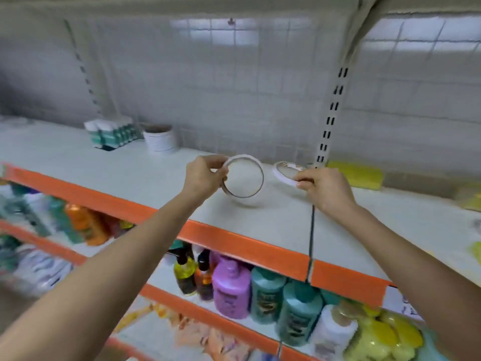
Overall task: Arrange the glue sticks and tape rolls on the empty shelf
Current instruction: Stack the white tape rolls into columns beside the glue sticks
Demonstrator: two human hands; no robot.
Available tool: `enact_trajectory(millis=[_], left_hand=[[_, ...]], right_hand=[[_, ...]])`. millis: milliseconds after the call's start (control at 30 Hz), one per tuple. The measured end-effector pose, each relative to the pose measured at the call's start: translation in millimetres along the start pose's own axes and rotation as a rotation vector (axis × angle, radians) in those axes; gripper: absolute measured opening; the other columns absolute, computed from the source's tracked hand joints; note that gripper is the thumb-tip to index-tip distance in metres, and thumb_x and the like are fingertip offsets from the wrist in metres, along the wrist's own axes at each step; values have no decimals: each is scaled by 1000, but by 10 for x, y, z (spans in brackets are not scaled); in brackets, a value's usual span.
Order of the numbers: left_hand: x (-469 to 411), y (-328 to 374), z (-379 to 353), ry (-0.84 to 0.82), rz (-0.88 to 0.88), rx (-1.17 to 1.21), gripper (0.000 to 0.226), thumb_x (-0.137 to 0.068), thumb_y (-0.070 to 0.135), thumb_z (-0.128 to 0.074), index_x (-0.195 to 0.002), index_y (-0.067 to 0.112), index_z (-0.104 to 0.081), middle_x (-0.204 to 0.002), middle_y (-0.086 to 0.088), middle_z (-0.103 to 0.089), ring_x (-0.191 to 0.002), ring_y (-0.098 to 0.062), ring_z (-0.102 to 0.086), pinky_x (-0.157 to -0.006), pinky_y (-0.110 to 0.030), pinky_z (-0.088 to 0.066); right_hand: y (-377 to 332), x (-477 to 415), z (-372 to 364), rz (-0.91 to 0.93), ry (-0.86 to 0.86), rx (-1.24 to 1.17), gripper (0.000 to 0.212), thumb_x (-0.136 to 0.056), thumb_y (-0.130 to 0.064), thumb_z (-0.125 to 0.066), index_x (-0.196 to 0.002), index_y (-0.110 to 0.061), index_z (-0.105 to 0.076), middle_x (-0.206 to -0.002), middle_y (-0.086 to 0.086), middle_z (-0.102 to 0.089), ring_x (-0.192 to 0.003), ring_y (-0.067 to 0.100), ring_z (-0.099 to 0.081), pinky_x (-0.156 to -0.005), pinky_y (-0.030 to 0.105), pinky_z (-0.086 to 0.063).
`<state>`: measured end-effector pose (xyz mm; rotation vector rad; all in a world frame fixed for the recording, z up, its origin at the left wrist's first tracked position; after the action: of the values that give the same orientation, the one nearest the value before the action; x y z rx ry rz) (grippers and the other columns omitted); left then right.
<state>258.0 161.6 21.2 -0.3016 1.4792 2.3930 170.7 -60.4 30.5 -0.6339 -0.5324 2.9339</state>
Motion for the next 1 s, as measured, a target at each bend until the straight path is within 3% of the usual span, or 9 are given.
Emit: enact_trajectory(millis=[167,400,533,667,833,933,1000], left_hand=[[-104,-580,841,55,63,-61,16,-85,5,-58,-95,12,-69,-81,-2,-67,-47,4,-57,-70,-29,-58],[-447,-1228,1600,146,114,-114,16,-86,5,-58,-95,13,-69,-79,-2,-67,-48,3,-57,-67,-24,-58],[-755,-1610,1927,161,152,-124,19,-86,4,-57,-98,11,-69,-82,-3,-66,-60,-9,-61,-60,-16,-56],[-1072,-1939,2097,125,187,-165,19,-86,4,-56,-98,12,-69,-79,-4,-67,-63,-17,-61,-66,-23,-57],[-1441,-2213,2095,70,201,-205,20,-85,7,-58,-100,15,-69,-77,1,-67,-48,2,-55,-71,-23,-55],[-1624,-2230,2029,15,171,-231,21,-86,8,-58,-103,13,-69,-88,-3,-70,-73,-10,-63,-85,-31,-53],[-1735,-2229,1968,-66,143,-300,21,-86,10,-59,-104,13,-69,-96,-2,-70,-88,-16,-63,-88,-24,-47]], right_hand=[[-897,-272,-567,91,-52,-135,14,-83,-10,-60,-90,-13,-72,-94,8,-71,-92,26,-62,-83,37,-46],[-1659,-898,-1209,153,-119,-181,14,-84,-10,-59,-88,-16,-71,-88,6,-70,-82,23,-58,-77,33,-46],[-2022,-1252,-1591,194,-114,-253,15,-84,-9,-58,-90,-14,-71,-89,2,-70,-84,23,-59,-78,34,-44],[-2278,-1532,-1909,204,-116,-299,15,-82,-7,-58,-91,-9,-70,-94,6,-71,-89,26,-61,-83,37,-47],[-2369,-1803,-2097,184,-141,-277,14,-80,-9,-57,-85,-11,-70,-84,10,-70,-81,29,-60,-77,39,-48],[-2388,-1840,-2128,166,-149,-235,15,-82,-12,-57,-87,-16,-70,-83,7,-69,-78,25,-58,-74,36,-46],[-2424,-1838,-2155,164,-145,-201,14,-83,-13,-57,-87,-16,-70,-84,5,-69,-78,23,-57,-73,34,-43]])
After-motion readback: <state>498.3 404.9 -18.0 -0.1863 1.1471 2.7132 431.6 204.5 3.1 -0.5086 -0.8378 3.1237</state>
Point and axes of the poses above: each hand's wrist, its own x-axis away from the middle knuckle, its own z-axis out of the back of the hand, y = z × x, the point moved 6 cm from there along -x, towards the middle knuckle
